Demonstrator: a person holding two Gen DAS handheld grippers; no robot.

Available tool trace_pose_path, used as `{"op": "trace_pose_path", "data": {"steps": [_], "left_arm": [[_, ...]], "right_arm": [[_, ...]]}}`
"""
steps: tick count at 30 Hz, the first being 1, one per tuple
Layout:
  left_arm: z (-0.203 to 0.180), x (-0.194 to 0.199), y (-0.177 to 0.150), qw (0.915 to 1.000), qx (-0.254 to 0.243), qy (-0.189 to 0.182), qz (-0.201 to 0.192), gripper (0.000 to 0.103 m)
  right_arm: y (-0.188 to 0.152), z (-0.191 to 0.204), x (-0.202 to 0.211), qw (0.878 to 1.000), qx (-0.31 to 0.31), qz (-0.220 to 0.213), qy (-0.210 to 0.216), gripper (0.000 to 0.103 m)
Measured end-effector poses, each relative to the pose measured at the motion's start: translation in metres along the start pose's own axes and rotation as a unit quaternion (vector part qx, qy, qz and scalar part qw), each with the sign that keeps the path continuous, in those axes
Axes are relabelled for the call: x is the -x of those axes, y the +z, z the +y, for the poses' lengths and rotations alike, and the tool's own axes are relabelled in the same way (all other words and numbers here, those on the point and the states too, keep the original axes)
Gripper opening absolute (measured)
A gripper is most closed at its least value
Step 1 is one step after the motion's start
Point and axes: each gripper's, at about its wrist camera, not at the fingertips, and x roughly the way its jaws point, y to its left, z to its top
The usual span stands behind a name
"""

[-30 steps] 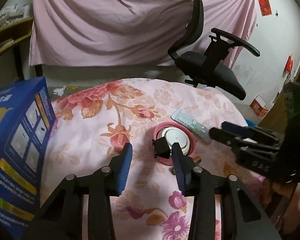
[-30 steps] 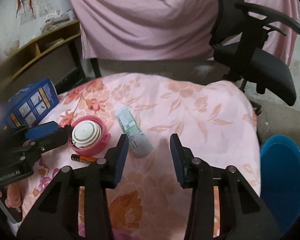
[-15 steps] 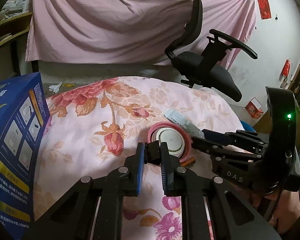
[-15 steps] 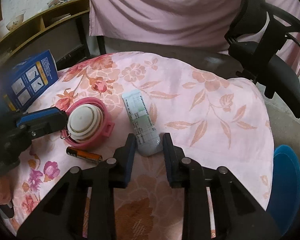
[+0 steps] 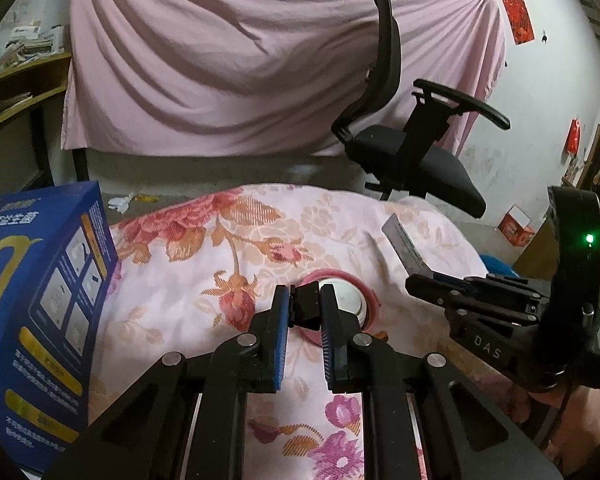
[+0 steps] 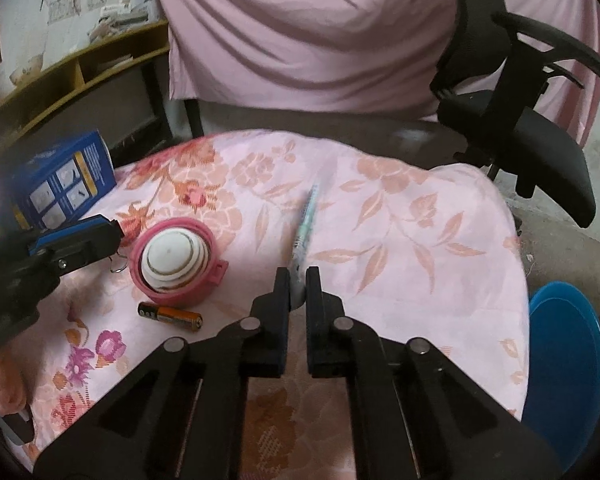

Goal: Collect trash
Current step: 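Grasp the small black item with the left tool while the right tool grasps the white-green strip, then carry both items over the blue bucket and open both tools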

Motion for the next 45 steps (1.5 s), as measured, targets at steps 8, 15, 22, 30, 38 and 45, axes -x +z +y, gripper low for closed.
{"op": "trace_pose_path", "data": {"steps": [8,15,22,30,38,45], "left_arm": [[0.001,0.008,0.002,0.9997,0.011,-0.001,-0.021,0.012],[-0.007,0.028,0.011,0.9953,0.034,-0.019,-0.089,0.012],[-0.041,0.054,0.020,0.9835,0.035,-0.048,-0.171,0.012],[-0.102,0.071,0.031,0.9672,0.003,-0.097,-0.234,0.012],[-0.160,0.060,0.039,0.9602,-0.035,-0.135,-0.242,0.012],[-0.213,0.035,0.039,0.9631,-0.055,-0.177,-0.195,0.012]], "right_arm": [[0.000,-0.005,0.007,1.000,-0.017,-0.020,0.001,0.041],[-0.008,-0.009,0.044,0.993,-0.028,-0.112,-0.012,0.040],[-0.024,-0.016,0.101,0.970,-0.049,-0.235,-0.039,0.040],[-0.033,-0.041,0.157,0.938,-0.073,-0.328,-0.082,0.040],[-0.058,-0.079,0.198,0.921,-0.088,-0.351,-0.141,0.041],[-0.076,-0.112,0.216,0.918,-0.113,-0.339,-0.169,0.041]]}}
